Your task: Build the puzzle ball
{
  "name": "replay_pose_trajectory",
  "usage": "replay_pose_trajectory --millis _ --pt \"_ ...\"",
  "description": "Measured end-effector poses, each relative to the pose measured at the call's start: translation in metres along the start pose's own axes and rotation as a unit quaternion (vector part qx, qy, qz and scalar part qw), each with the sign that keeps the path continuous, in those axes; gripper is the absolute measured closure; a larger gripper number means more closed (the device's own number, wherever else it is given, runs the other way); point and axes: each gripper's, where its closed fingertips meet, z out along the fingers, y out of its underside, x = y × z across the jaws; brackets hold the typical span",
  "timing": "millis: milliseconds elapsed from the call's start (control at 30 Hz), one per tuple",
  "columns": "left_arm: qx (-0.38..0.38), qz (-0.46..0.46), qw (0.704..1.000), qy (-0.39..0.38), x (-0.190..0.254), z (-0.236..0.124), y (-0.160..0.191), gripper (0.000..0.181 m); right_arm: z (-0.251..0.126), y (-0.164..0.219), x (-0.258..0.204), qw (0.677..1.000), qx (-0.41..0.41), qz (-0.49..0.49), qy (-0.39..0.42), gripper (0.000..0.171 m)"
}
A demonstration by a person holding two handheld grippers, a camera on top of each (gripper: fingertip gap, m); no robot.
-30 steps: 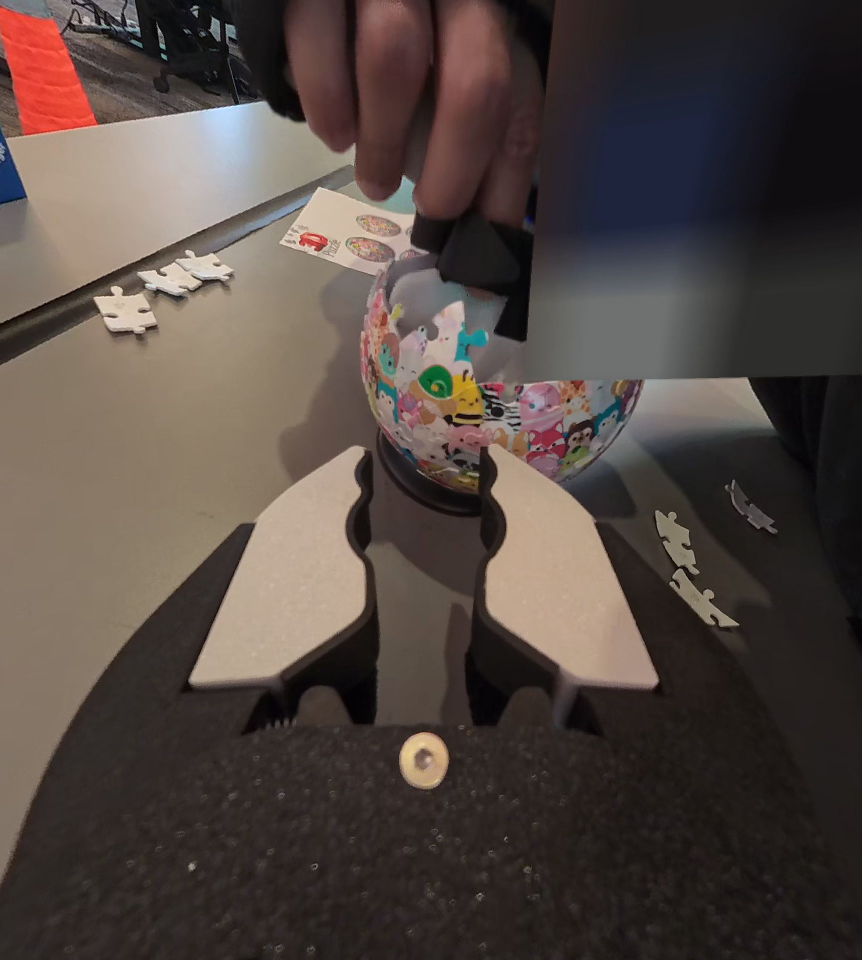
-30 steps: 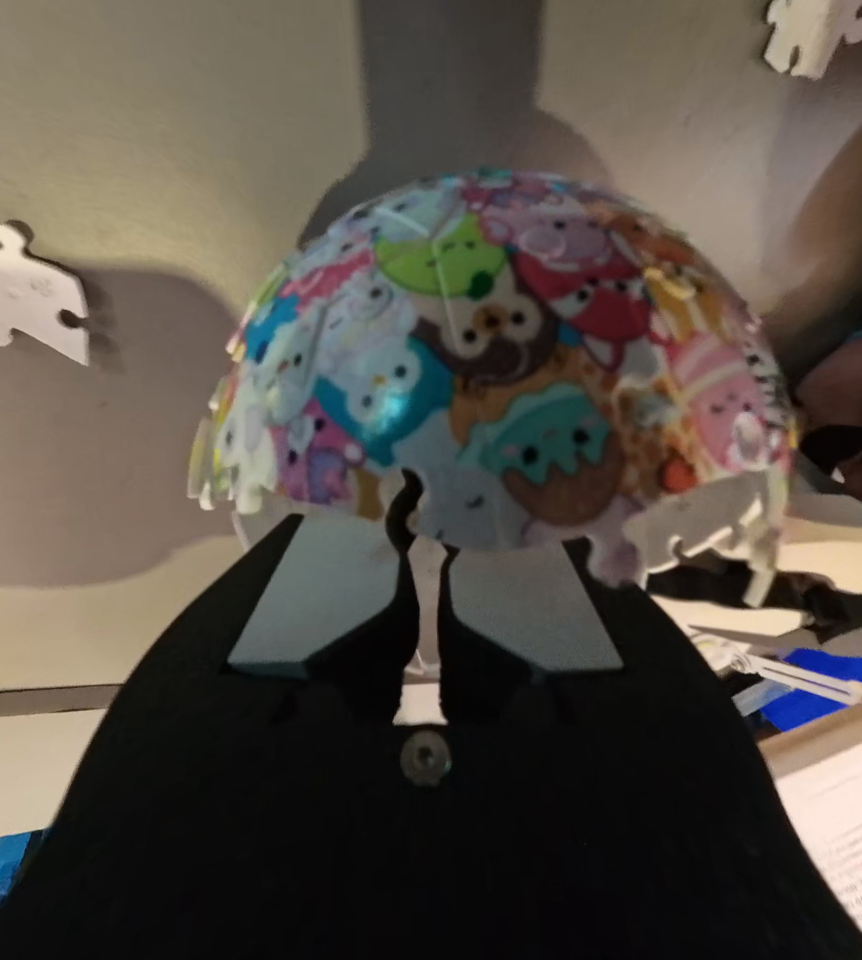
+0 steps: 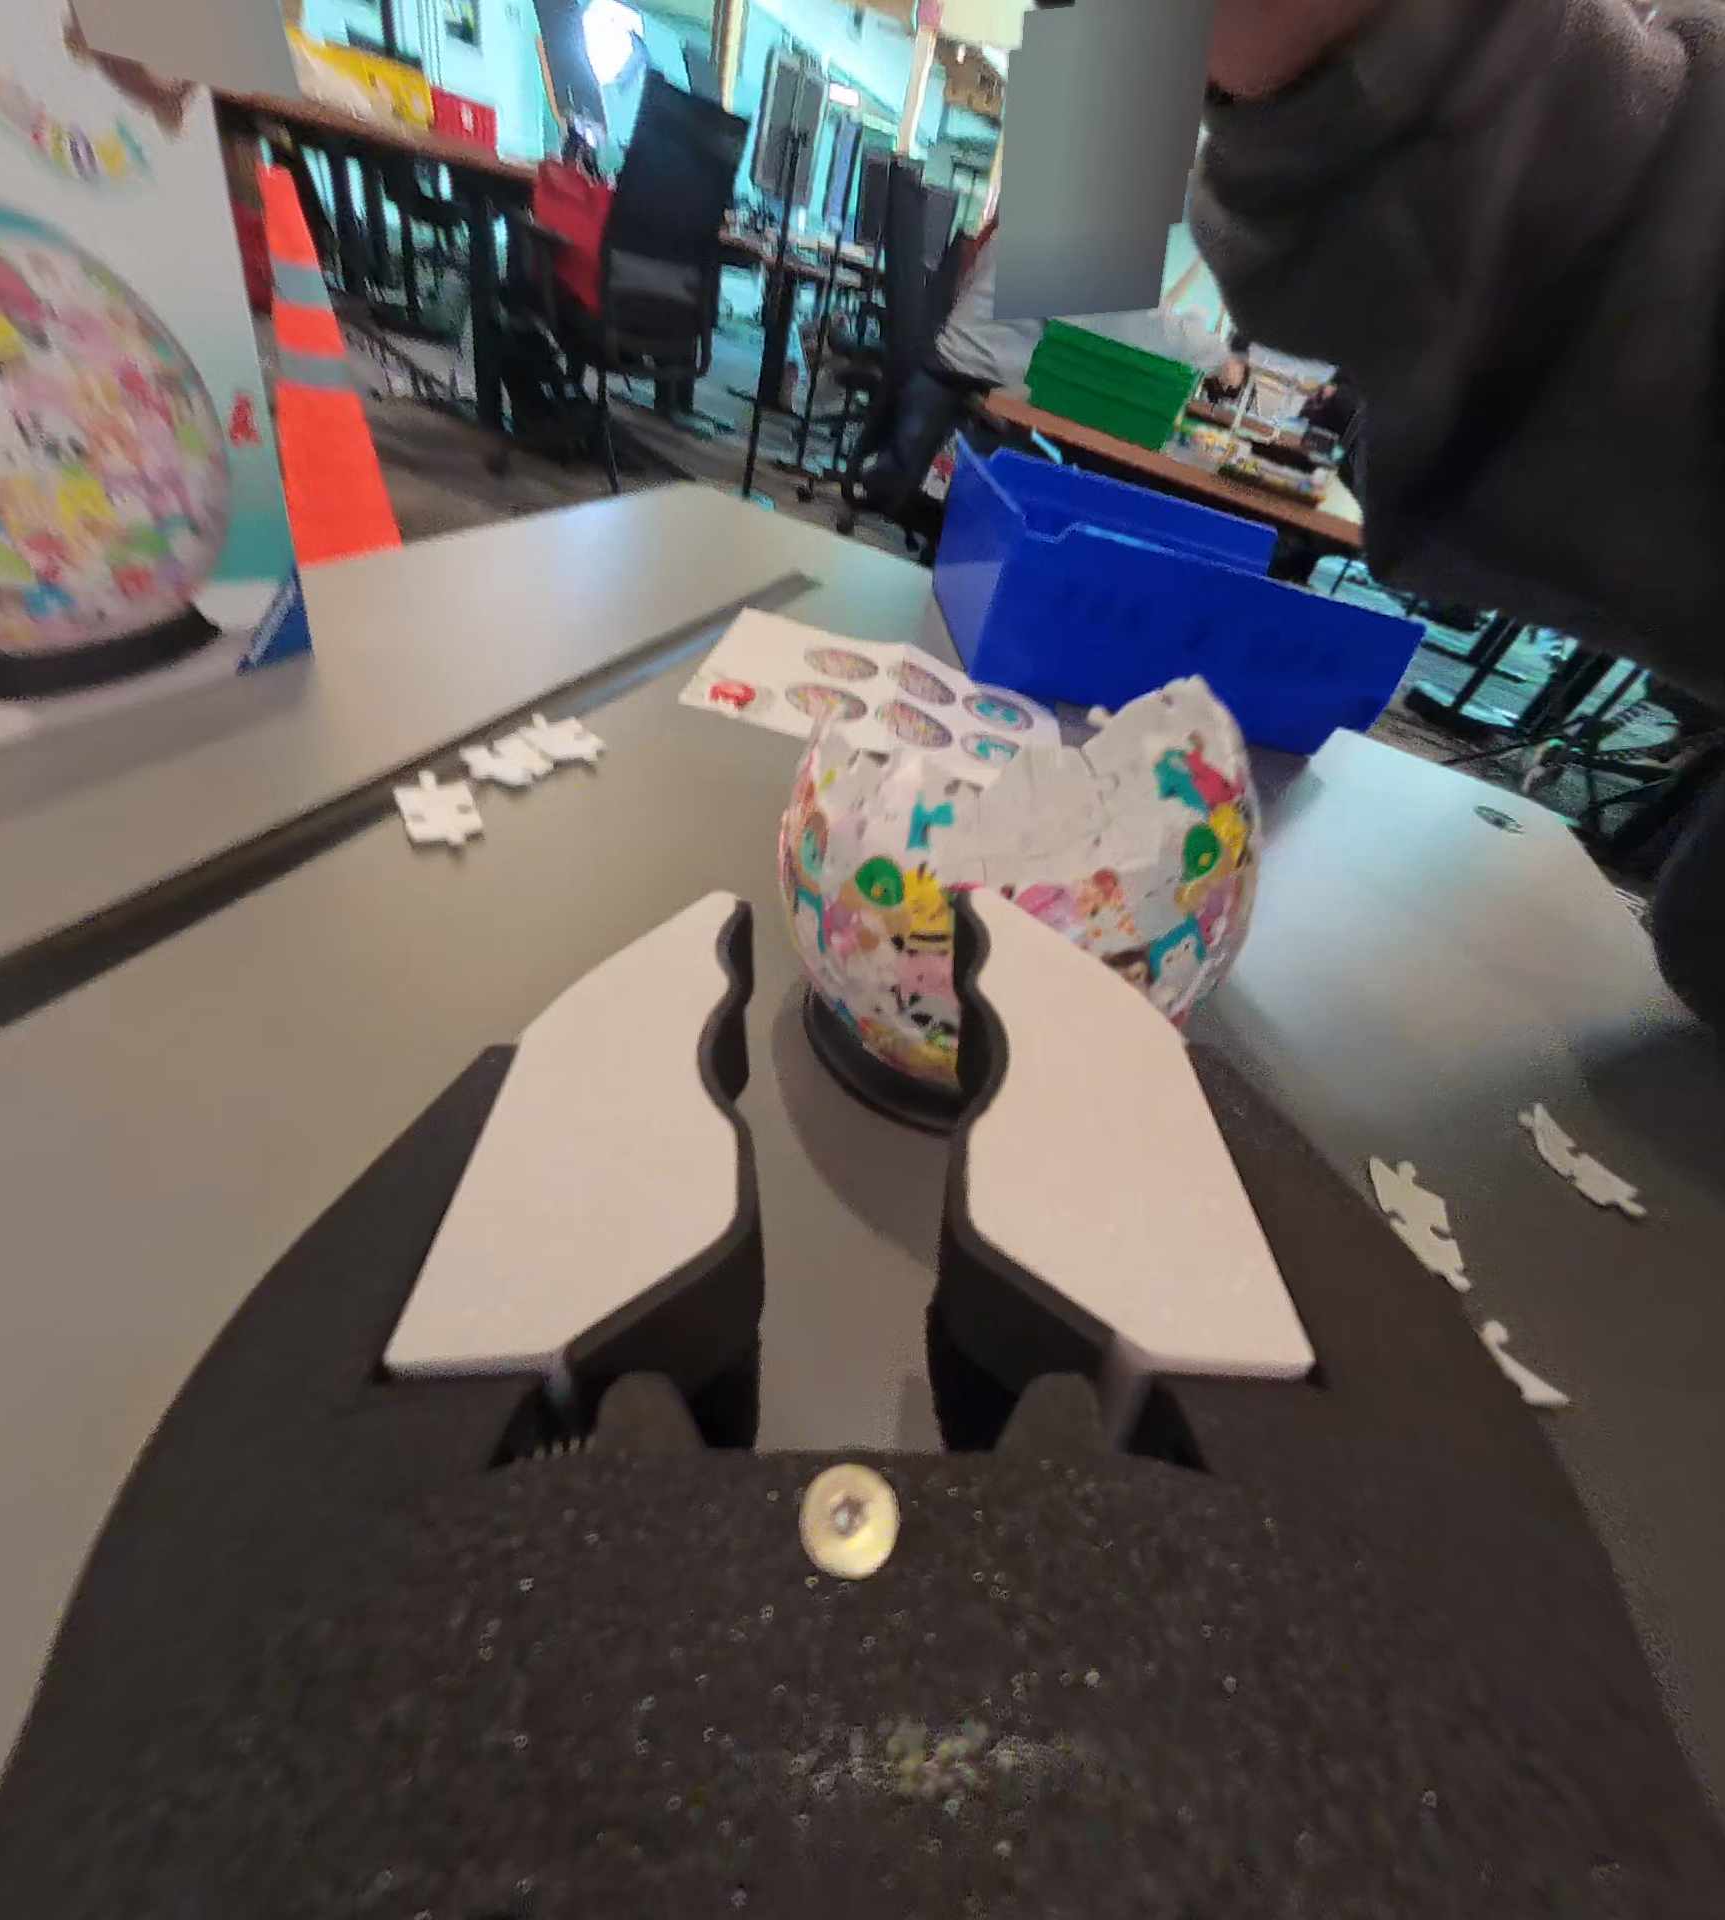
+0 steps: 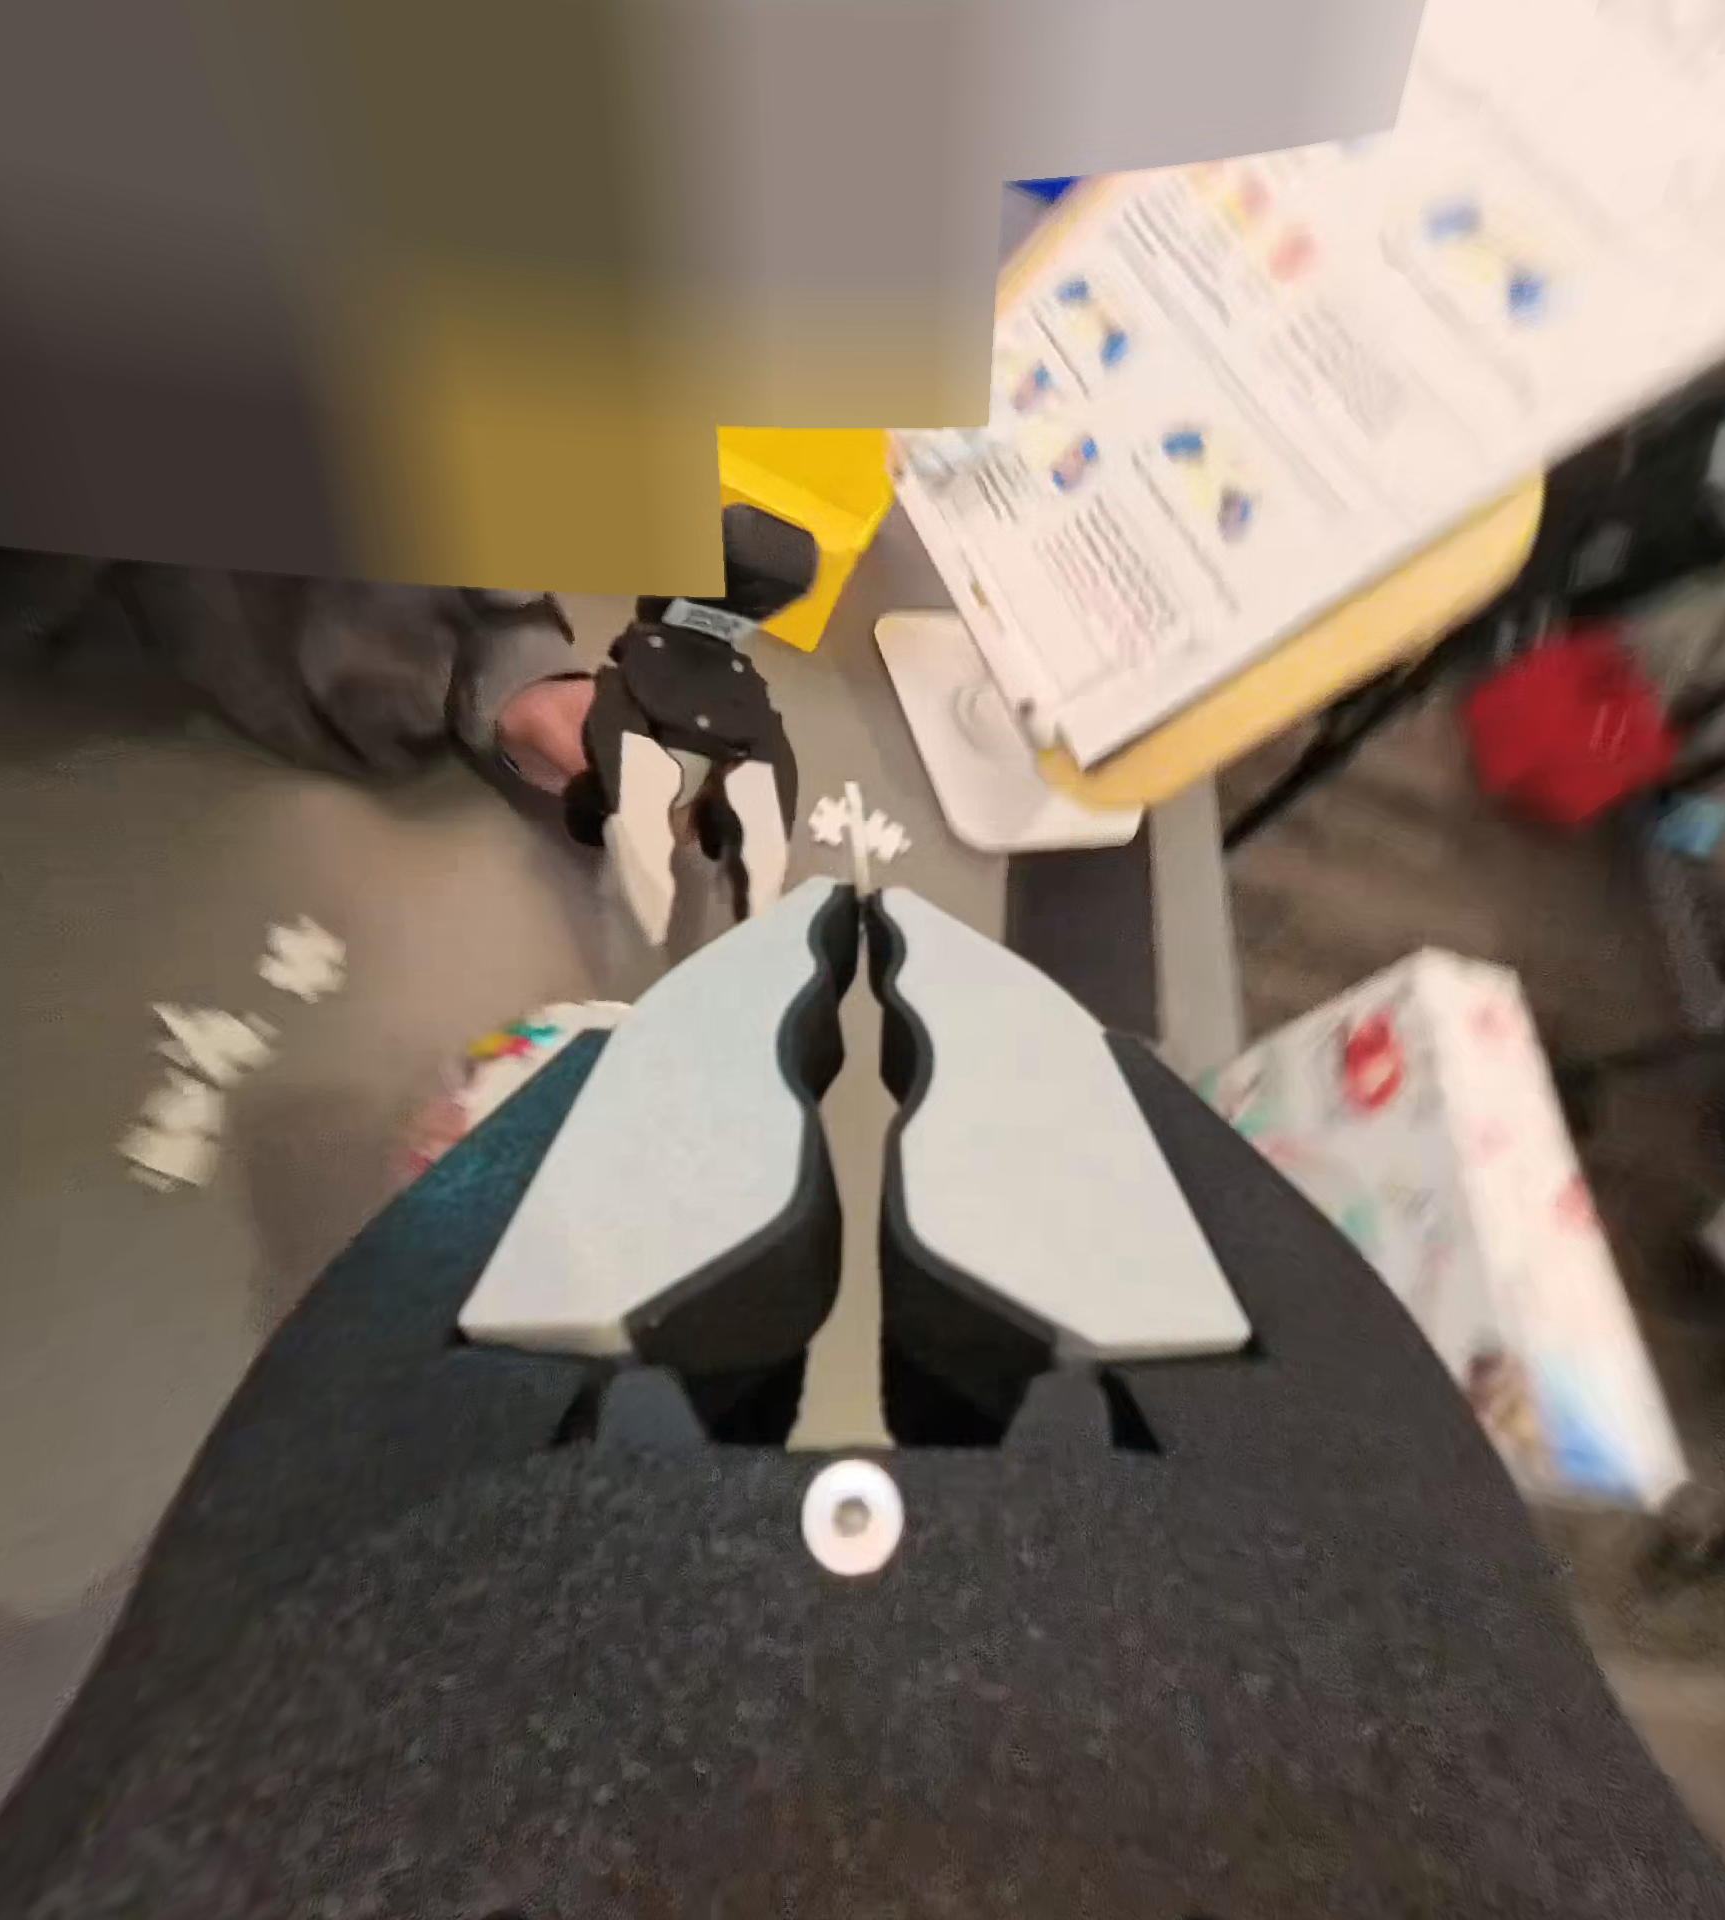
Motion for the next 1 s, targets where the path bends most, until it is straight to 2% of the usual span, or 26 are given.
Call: replay_pose_trajectory --millis 100,200,300,467,600,667,733,800,933,1000 --pt "0.043 0.011 0.999 0.016 0.023 -0.002 -0.027 0.150 0.000 0.023 -0.029 0.981 -0.059 0.182 0.039 0.170" --pt "0.047 0.013 0.997 0.054 0.063 -0.005 -0.063 0.151 0.004 0.021 -0.062 0.940 0.030 0.336 0.047 0.170" --pt "0.046 -0.004 0.994 0.100 0.112 -0.006 -0.088 0.152 0.014 0.017 -0.095 0.907 0.099 0.408 0.032 0.170" --pt "0.039 -0.032 0.991 0.124 0.171 -0.011 -0.086 0.152 0.029 -0.002 -0.150 0.900 0.151 0.407 0.026 0.170" --pt "0.027 -0.040 0.991 0.128 0.203 -0.017 -0.077 0.152 0.036 -0.016 -0.191 0.922 0.131 0.363 0.031 0.170" --pt "0.027 -0.041 0.991 0.127 0.217 -0.019 -0.075 0.160 0.037 -0.024 -0.208 0.930 0.126 0.343 0.030 0.170" --pt "0.015 -0.037 0.990 0.133 0.232 -0.019 -0.069 0.165 0.038 -0.030 -0.219 0.938 0.120 0.323 0.038 0.170" --pt "0.000 -0.023 0.992 0.126 0.244 -0.018 -0.063 0.179 0.040 -0.034 -0.231 0.945 0.115 0.306 0.032 0.169" --pt "0.014 -0.001 0.997 0.078 0.253 -0.021 -0.064 0.179 0.036 -0.037 -0.237 0.961 0.110 0.245 0.071 0.167" --pt "0.036 -0.009 0.996 0.075 0.258 -0.023 -0.066 0.179 0.032 -0.041 -0.236 0.967 0.115 0.203 0.104 0.158"
